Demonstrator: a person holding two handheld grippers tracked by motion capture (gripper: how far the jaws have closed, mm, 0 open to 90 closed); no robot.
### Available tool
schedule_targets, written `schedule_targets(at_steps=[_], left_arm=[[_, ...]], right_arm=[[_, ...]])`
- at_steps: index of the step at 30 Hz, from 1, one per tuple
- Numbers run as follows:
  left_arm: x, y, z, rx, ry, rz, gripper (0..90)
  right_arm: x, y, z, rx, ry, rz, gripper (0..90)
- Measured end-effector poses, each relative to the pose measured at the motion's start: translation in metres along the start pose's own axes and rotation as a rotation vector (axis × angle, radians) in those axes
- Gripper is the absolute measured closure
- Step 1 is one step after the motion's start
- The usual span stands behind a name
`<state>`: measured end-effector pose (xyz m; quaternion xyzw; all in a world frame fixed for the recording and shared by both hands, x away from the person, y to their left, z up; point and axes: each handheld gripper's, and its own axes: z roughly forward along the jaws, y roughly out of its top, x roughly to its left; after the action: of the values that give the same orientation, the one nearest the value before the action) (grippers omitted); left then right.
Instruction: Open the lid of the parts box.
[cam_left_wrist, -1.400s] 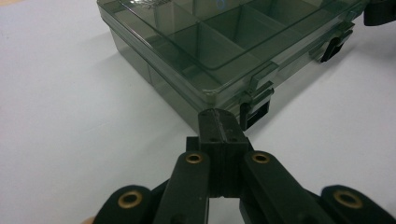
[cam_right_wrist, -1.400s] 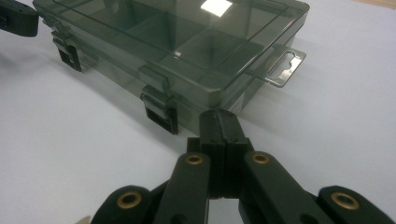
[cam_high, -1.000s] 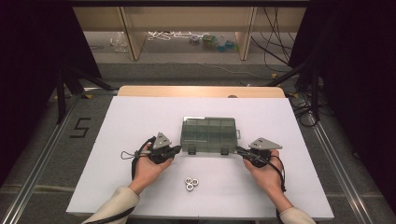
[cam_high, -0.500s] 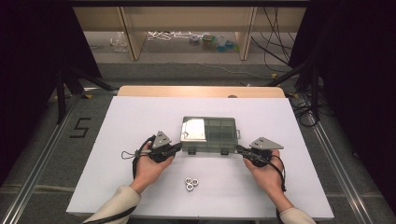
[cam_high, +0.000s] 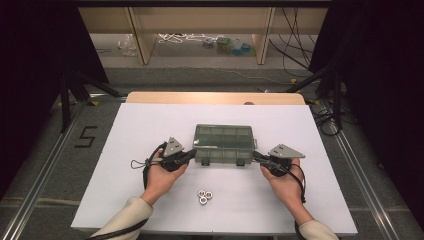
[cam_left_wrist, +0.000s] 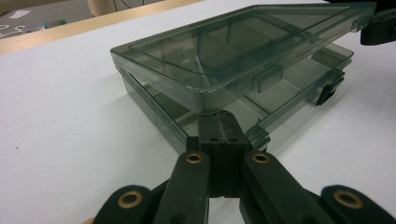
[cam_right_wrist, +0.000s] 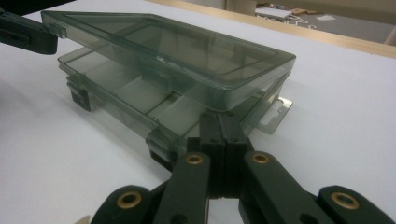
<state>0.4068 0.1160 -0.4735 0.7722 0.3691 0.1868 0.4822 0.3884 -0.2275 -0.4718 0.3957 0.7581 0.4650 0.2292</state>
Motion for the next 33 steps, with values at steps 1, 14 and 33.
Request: schedule_targets(at_steps=[1, 14, 33], left_arm=[[0.000, 0.001, 0.000, -0.004, 0.003, -0.001, 90.0], [0.002, 0.012, -0.001, -0.045, 0.011, -0.020, 90.0], [0.004, 0.025, 0.000, -0.091, 0.016, -0.043, 90.0]], right_arm=[[-0.001, 0.001, 0.000, -0.012, -0.005, -0.011, 90.0], [-0.002, 0.011, -0.002, -0.071, -0.005, -0.002, 90.0], [-0.004, 0.026, 0.000, -0.140, -0.027, -0.004, 90.0]])
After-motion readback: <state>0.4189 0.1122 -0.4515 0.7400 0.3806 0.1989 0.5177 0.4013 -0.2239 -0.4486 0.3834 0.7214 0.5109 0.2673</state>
